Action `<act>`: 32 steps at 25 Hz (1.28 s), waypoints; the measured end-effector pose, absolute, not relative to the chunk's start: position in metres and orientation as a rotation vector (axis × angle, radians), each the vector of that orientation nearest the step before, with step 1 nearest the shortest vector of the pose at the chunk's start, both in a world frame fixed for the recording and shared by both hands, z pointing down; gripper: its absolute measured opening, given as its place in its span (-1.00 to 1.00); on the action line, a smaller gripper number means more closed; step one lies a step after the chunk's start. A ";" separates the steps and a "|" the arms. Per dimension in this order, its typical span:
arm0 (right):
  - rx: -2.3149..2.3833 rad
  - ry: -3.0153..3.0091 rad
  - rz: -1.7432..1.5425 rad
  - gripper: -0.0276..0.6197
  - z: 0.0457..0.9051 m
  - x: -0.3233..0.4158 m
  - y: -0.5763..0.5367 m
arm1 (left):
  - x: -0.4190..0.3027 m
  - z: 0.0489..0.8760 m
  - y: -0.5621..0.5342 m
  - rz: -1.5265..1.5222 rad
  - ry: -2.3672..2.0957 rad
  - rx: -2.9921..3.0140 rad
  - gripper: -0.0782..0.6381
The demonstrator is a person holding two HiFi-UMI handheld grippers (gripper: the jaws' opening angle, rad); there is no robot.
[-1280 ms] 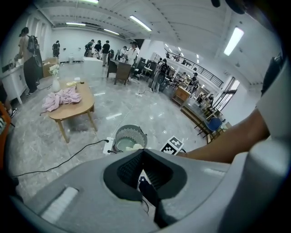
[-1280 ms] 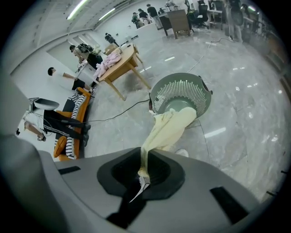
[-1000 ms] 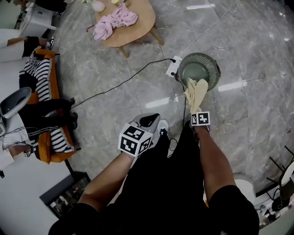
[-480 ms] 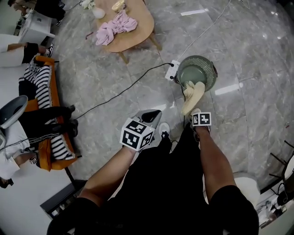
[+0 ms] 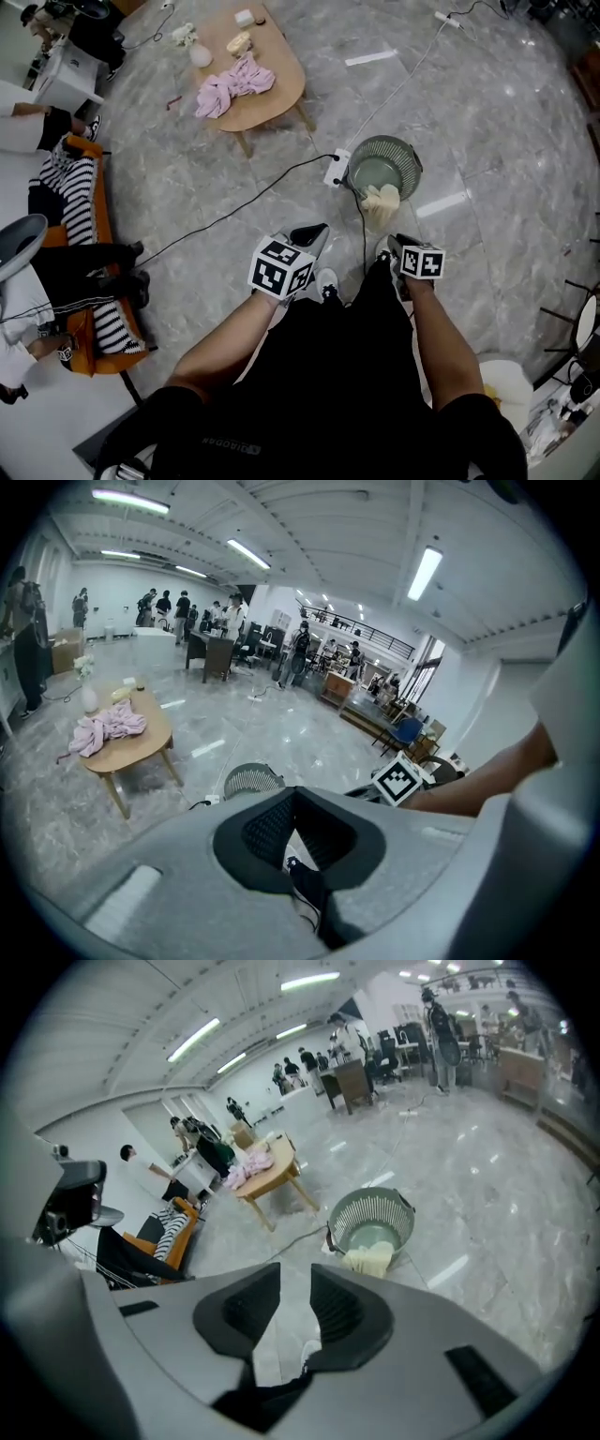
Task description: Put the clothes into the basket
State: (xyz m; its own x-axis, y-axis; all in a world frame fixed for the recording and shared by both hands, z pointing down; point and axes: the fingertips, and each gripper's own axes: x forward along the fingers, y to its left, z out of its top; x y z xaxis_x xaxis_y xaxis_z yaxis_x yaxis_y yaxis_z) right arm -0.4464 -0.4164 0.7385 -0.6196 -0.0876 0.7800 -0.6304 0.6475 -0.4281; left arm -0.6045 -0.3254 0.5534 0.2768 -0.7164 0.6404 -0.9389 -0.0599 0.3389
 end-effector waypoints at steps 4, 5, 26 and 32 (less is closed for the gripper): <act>0.614 -2.311 0.898 -0.82 0.656 -0.451 -0.412 | -0.602 0.535 -0.316 0.364 -1.492 1.887 -0.78; 0.631 -2.360 0.892 -0.84 0.634 -0.451 -0.412 | -0.600 0.529 -0.315 0.359 -1.488 1.908 -0.78; 0.453 -2.661 0.669 -0.87 0.477 -0.394 -0.400 | -0.499 0.482 -0.334 0.264 -1.542 1.965 -0.78; 0.430 -2.672 0.599 -0.87 0.466 -0.353 -0.410 | -0.453 0.478 -0.333 0.260 -1.559 1.960 -0.78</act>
